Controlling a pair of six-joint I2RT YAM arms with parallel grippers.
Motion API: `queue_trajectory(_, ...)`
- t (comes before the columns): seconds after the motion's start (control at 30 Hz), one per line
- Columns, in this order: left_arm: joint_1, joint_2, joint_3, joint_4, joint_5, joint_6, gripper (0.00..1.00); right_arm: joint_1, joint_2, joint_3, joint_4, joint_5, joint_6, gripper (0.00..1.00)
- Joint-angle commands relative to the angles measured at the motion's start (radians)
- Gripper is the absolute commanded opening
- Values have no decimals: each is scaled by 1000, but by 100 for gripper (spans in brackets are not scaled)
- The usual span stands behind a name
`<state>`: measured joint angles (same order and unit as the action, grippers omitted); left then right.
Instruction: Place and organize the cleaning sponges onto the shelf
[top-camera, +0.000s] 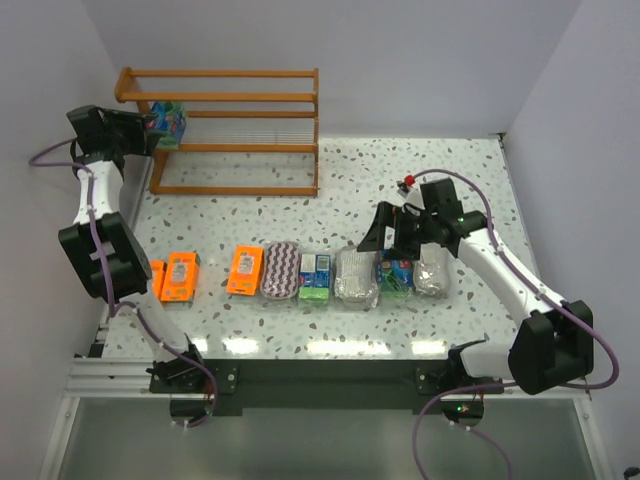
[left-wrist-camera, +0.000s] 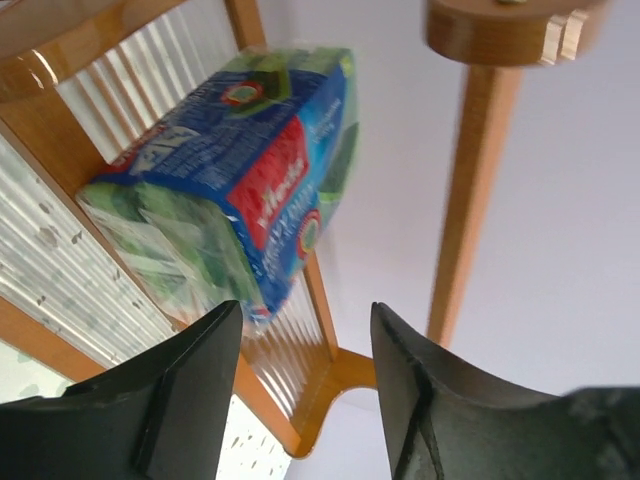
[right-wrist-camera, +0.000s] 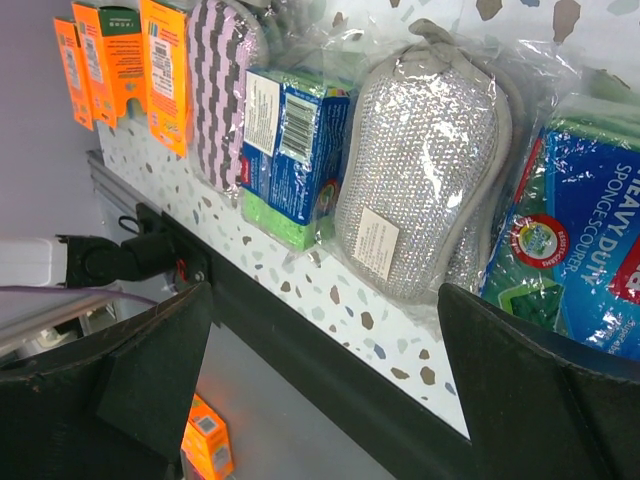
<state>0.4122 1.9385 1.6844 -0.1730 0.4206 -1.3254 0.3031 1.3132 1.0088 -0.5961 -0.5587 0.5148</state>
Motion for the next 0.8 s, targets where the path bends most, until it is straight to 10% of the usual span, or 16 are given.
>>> queue_trajectory(0.0, 16, -114, -28, 69, 10, 3, 60, 4, -49, -18, 25, -4, -9, 98)
queue_trajectory(0.27, 16, -405, -254, -41, -45, 100, 75, 2, -110, -65, 25, -35, -6, 98)
queue_trajectory(0.77, 11, -1101, -837, -733, -266, 272, 76, 4, -227, -179, -10, -135, -33, 98)
